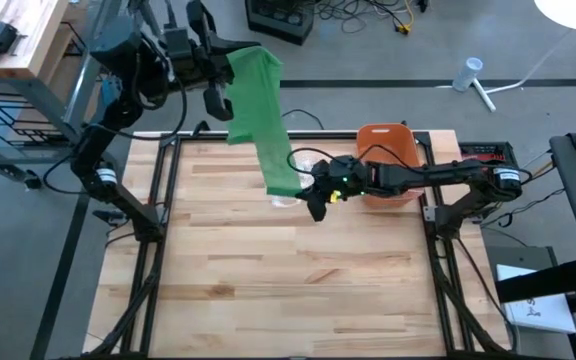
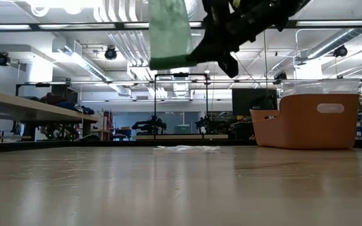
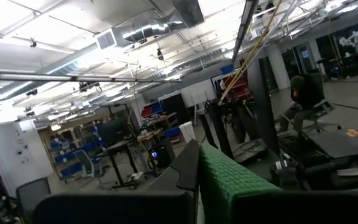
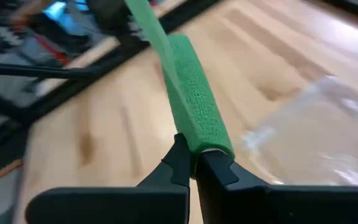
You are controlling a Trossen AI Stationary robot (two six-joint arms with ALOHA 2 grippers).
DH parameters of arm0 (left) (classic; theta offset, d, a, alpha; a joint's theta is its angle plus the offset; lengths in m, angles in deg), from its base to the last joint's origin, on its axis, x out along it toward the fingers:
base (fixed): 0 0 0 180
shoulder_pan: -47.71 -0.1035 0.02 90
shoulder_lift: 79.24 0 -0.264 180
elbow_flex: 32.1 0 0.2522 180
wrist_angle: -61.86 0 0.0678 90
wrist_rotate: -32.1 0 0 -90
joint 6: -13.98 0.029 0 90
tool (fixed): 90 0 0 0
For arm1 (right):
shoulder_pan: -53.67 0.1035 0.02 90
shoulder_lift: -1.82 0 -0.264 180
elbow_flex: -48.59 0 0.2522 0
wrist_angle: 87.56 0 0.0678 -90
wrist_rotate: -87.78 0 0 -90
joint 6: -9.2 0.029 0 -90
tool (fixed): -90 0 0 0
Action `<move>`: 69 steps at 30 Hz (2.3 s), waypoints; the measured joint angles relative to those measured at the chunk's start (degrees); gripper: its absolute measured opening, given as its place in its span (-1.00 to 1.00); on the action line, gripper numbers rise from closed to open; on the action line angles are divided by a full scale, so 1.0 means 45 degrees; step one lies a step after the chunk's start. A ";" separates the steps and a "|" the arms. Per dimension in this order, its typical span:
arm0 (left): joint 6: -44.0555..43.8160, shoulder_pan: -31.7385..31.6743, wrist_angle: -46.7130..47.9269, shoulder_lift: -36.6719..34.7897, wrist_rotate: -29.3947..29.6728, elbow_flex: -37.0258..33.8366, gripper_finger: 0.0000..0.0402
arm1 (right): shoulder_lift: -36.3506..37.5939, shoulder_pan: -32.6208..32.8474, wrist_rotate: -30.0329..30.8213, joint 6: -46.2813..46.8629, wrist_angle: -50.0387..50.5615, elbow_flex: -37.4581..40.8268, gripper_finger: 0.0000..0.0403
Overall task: Roll bandage
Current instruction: Roll the green bandage
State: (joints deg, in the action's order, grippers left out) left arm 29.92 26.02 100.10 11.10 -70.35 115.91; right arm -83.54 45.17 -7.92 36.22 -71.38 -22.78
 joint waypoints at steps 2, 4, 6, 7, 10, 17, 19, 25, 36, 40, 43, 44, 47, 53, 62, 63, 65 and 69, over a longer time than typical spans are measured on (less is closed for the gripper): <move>-0.0268 0.0085 -0.0054 0.0036 0.0002 -0.0003 -1.00 | 0.0004 -0.0138 0.0663 -0.0002 0.0404 0.0004 -1.00; -0.0345 0.0159 0.0040 0.0082 -0.0071 -0.0010 -1.00 | 0.0000 -0.0264 0.1139 0.0003 0.0707 0.0005 -1.00; -0.0367 0.0303 0.0014 0.0189 -0.0074 -0.0011 -1.00 | 0.0004 -0.0400 0.1445 0.0009 0.0945 0.0005 -1.00; -0.0372 0.0347 0.0018 0.0247 -0.0078 -0.0015 -1.00 | 0.0004 -0.0453 0.1517 0.0000 0.1035 0.0005 -1.00; -0.0360 0.0396 0.0040 0.0383 -0.0074 -0.0024 -1.00 | -0.0005 -0.0450 0.1599 -0.0186 0.1150 0.0029 -1.00; 0.0837 0.0245 0.0129 0.0412 0.1118 -0.0024 -1.00 | 0.0410 -0.0057 -0.0127 -0.2587 0.1228 0.0015 -1.00; 0.1356 0.0039 0.0298 0.0332 0.1495 -0.0024 -1.00 | 0.0700 0.0196 -0.0926 -0.3288 0.1198 -0.0007 -1.00; 0.1639 -0.0901 0.1012 0.0157 0.1901 -0.0015 -1.00 | 0.2033 0.1092 -0.2978 -0.4730 0.1096 -0.0015 -1.00; 0.1613 -0.1899 0.2556 0.0361 0.1927 -0.0461 -1.00 | 0.3943 0.2696 -0.3892 -0.5356 0.0129 -0.0010 -1.00; 0.1269 -0.1909 0.2723 0.0233 0.1697 -0.1642 -1.00 | 0.4513 0.3001 -0.4181 -0.5420 -0.0565 -0.0010 -1.00; 0.1102 -0.1909 0.2502 -0.0084 0.1553 -0.2766 -1.00 | 0.4909 0.3207 -0.4215 -0.5510 -0.0987 -0.0010 -1.00; 0.1052 -0.1909 0.2428 -0.0190 0.1552 -0.3169 -1.00 | 0.5052 0.3232 -0.4215 -0.5512 -0.1130 -0.0010 -1.00; 0.0977 -0.1909 0.2317 -0.0619 0.1558 -0.4583 -1.00 | 0.5514 0.3252 -0.4153 -0.5510 -0.1259 -0.0010 -1.00; 0.0038 -0.1900 0.1565 -0.2174 0.0318 -0.8157 -1.00 | 0.6345 0.3252 -0.3505 -0.6039 -0.1267 -0.0010 -1.00; -0.0663 -0.1001 -0.0288 -0.3852 -0.0457 -1.3429 -1.00 | 0.6751 0.3225 -0.0467 -0.6675 -0.1839 -0.0015 -1.00; -0.0663 -0.0841 -0.0560 -0.3941 -0.0470 -1.3941 -1.00 | 0.6748 0.3226 -0.0318 -0.6731 -0.1941 -0.0015 -1.00; -0.0668 -0.0514 -0.0961 -0.4025 -0.0824 -1.4904 -1.00 | 0.6626 0.3223 0.0150 -0.6826 -0.2368 -0.0017 -1.00; -0.0924 0.0223 -0.2816 -0.4059 -0.1375 -1.6488 -1.00 | 0.6504 0.3111 0.1577 -0.6803 -0.2821 -0.0026 -1.00</move>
State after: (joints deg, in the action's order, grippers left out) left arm 25.76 27.02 87.43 -7.16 -76.54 41.72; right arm -54.27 59.16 -0.83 5.61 -84.08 -22.89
